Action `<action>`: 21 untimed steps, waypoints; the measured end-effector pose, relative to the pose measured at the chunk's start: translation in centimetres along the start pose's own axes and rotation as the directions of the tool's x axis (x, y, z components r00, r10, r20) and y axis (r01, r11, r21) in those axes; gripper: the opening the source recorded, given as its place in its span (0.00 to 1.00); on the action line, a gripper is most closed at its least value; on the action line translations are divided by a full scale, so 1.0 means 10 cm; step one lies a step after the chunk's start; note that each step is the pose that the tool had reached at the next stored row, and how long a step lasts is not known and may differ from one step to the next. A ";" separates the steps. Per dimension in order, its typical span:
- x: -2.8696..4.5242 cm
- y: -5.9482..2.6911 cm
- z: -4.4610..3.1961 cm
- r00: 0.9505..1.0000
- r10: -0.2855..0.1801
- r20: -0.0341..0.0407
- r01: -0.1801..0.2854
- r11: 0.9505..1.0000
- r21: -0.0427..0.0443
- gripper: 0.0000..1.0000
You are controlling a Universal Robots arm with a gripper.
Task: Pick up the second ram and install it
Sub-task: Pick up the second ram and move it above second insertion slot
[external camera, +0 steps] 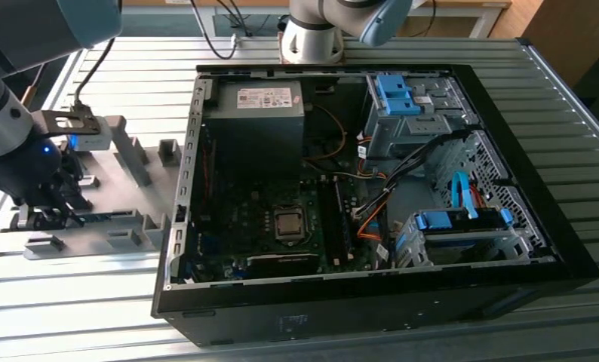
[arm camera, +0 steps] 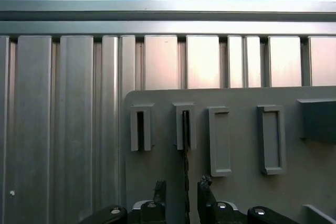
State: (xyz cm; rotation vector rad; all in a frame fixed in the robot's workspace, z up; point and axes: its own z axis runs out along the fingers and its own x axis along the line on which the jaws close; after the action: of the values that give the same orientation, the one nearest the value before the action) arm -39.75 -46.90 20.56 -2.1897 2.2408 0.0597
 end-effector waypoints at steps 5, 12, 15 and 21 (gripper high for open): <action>-0.001 0.017 0.042 1.000 0.000 0.003 0.000 1.000 0.000 0.37; -0.001 0.031 0.072 1.000 0.000 0.007 0.000 1.000 0.000 0.29; -0.001 0.033 0.084 1.000 0.000 0.008 0.000 1.000 0.000 0.29; -0.021 0.043 0.112 1.000 0.000 0.009 0.000 1.000 0.000 0.29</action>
State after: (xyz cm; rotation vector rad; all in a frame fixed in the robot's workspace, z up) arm -40.19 -46.64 19.46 -2.1855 2.2362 0.0695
